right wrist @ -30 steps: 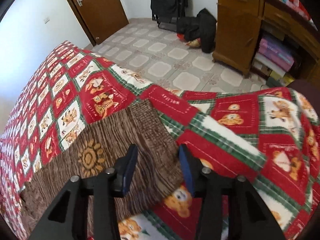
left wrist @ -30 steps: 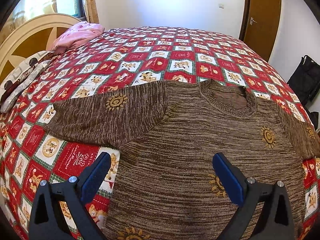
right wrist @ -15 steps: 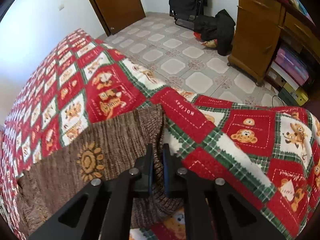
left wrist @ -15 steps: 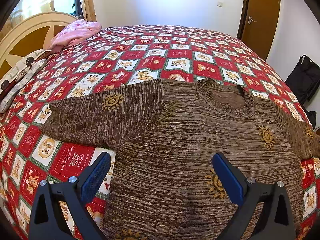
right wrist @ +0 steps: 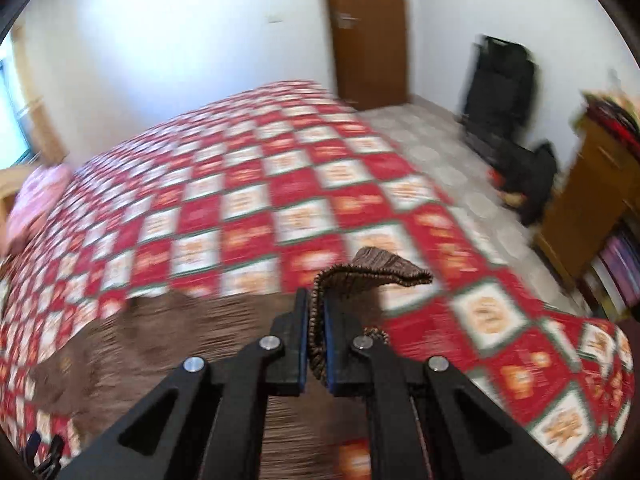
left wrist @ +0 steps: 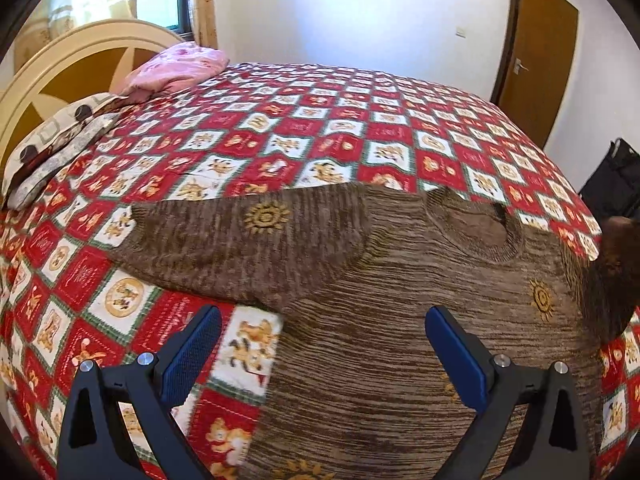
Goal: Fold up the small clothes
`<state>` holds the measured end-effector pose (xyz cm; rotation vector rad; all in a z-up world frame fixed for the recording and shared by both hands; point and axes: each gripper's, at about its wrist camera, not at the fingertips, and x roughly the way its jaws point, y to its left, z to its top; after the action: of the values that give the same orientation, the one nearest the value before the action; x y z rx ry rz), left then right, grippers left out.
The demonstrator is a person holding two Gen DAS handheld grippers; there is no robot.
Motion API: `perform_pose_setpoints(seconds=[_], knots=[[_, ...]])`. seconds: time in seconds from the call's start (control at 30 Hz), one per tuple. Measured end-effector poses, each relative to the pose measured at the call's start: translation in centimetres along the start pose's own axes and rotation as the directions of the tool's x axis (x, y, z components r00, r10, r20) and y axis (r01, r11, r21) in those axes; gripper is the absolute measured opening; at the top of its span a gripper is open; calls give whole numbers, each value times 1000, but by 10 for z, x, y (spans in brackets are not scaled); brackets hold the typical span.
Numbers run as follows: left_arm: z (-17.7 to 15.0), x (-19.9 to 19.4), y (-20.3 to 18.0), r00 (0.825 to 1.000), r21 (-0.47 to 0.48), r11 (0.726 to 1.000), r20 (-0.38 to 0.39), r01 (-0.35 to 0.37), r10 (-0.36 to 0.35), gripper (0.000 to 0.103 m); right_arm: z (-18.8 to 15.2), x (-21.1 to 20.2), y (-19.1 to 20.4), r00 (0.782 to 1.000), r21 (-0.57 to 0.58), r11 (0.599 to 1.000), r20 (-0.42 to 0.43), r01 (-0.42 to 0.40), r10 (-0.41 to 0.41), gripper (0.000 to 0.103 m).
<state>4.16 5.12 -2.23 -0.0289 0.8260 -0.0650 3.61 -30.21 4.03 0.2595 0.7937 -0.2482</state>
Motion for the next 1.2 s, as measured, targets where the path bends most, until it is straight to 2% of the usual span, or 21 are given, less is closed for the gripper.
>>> perform_pose_setpoints(seconds=[0.17, 0.27, 0.37, 0.47, 0.53, 0.57, 0.6, 0.67, 0.73, 0.77, 0.8, 0.87, 0.93, 1.0, 1.1, 1.2], knots=[[1, -2, 21, 1000, -34, 999, 7, -21, 22, 102, -36, 37, 97, 995, -123, 988, -56, -90, 84, 9], [0, -2, 31, 999, -41, 998, 9, -44, 44, 102, -66, 69, 135, 991, -168, 980, -103, -102, 86, 9], [-2, 0, 41, 998, -48, 997, 8, -62, 62, 102, -90, 97, 151, 984, -177, 977, -153, -119, 92, 9], [-2, 4, 47, 997, -53, 996, 0, -76, 76, 102, -110, 118, 154, 971, -162, 975, -210, -151, 115, 15], [-2, 6, 49, 997, -52, 996, 2, -78, 78, 102, -112, 112, 148, 962, -143, 967, -207, -210, 179, 22], [-2, 7, 49, 997, -48, 995, 3, -83, 83, 102, -109, 106, 142, 956, -124, 961, -196, -246, 219, 34], [-2, 9, 49, 996, -43, 995, 5, -91, 91, 102, -104, 97, 134, 948, -94, 954, -179, -284, 264, 53], [-3, 12, 50, 995, -39, 994, 9, -98, 99, 102, -93, 77, 111, 944, -27, 946, -83, -324, 320, 65], [-3, 15, 52, 995, -48, 994, 2, -100, 101, 102, -83, 58, 78, 950, 46, 949, 29, -311, 310, 65], [-3, 19, 54, 995, -60, 993, -7, -99, 99, 102, -80, 57, 68, 961, 64, 959, 36, -275, 273, 54], [-4, 21, 55, 995, -66, 993, -14, -101, 100, 102, -80, 59, 63, 975, 65, 973, 20, -223, 222, 30], [-5, 24, 57, 994, -72, 992, -23, -107, 106, 102, -86, 73, 63, 984, 35, 985, -43, -171, 172, 15], [-6, 23, 59, 992, -67, 990, -24, -124, 123, 102, -96, 84, 72, 982, 16, 985, -85, -171, 171, 15], [-6, 21, 68, 988, -67, 985, -11, -157, 156, 102, -113, 89, 90, 969, 1, 976, -121, -217, 216, 15], [-7, 17, 98, 977, -101, 972, 7, -213, 215, 102, -138, 94, 121, 956, -76, 963, -169, -257, 241, 16], [-9, 16, 144, 968, -222, 943, -7, -246, 251, 102, -148, 93, 141, 986, -221, 962, -80, -160, 145, 17]])
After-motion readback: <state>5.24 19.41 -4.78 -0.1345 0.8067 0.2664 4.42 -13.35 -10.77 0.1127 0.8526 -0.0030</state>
